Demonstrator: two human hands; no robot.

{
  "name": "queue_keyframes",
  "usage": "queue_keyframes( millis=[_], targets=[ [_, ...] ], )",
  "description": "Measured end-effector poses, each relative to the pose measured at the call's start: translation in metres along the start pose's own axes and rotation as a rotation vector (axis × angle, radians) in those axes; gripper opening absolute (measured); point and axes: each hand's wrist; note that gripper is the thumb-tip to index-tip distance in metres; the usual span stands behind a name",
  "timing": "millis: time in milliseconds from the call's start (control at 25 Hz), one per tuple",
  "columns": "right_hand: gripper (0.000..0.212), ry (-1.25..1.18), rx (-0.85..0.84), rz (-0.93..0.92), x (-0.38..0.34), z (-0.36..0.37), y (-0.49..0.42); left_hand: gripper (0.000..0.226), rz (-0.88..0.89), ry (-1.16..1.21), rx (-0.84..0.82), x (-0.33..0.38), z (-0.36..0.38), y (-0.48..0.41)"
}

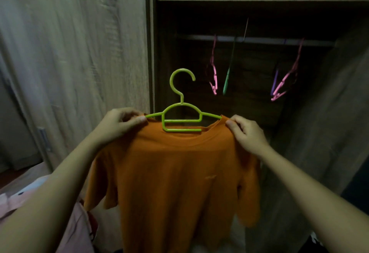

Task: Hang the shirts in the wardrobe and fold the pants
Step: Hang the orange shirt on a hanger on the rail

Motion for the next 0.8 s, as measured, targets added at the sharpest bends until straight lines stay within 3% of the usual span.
queue_keyframes(
  millis=[120, 200, 320, 400, 520, 640, 800],
  targets=[
    [0.019, -0.068, 0.006, 0.046, -0.010, 0.004, -0.005, 0.022, 0.032, -0.016, -0.058, -0.017, -0.017, 0.012],
    [0.023, -0.046, -0.035, -0.001, -0.021, 0.006, -0.010, 0.032, 0.068, 0.065, 0.064, -0.026, -0.018, 0.023],
    [0.033, -0.023, -0.061, -0.054, -0.033, 0.013, -0.016, 0.018, 0.068, 0.177, 0.170, -0.029, -0.020, 0.024],
    [0.034, -0.055, -0.034, -0.027, -0.034, 0.020, -0.017, 0.012, 0.054, 0.176, 0.096, -0.037, -0.026, 0.022],
    [0.032, -0.073, -0.040, 0.028, -0.030, 0.028, -0.019, 0.034, 0.067, 0.073, -0.096, -0.052, -0.033, 0.020],
    [0.027, 0.006, -0.041, 0.123, -0.031, 0.026, -0.022, 0.043, 0.169, -0.048, -0.125, -0.061, -0.030, 0.015],
    [0.033, 0.061, 0.166, 0.135, -0.051, 0.037, -0.021, 0.047, 0.243, -0.132, -0.132, -0.055, -0.020, -0.002]
  ],
)
Point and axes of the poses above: each hand's wrist, its own y-axis away from the middle knuckle, its own z-axis out of the palm, x = y × z, and after that the axes turned 12 degrees about z, right-handed
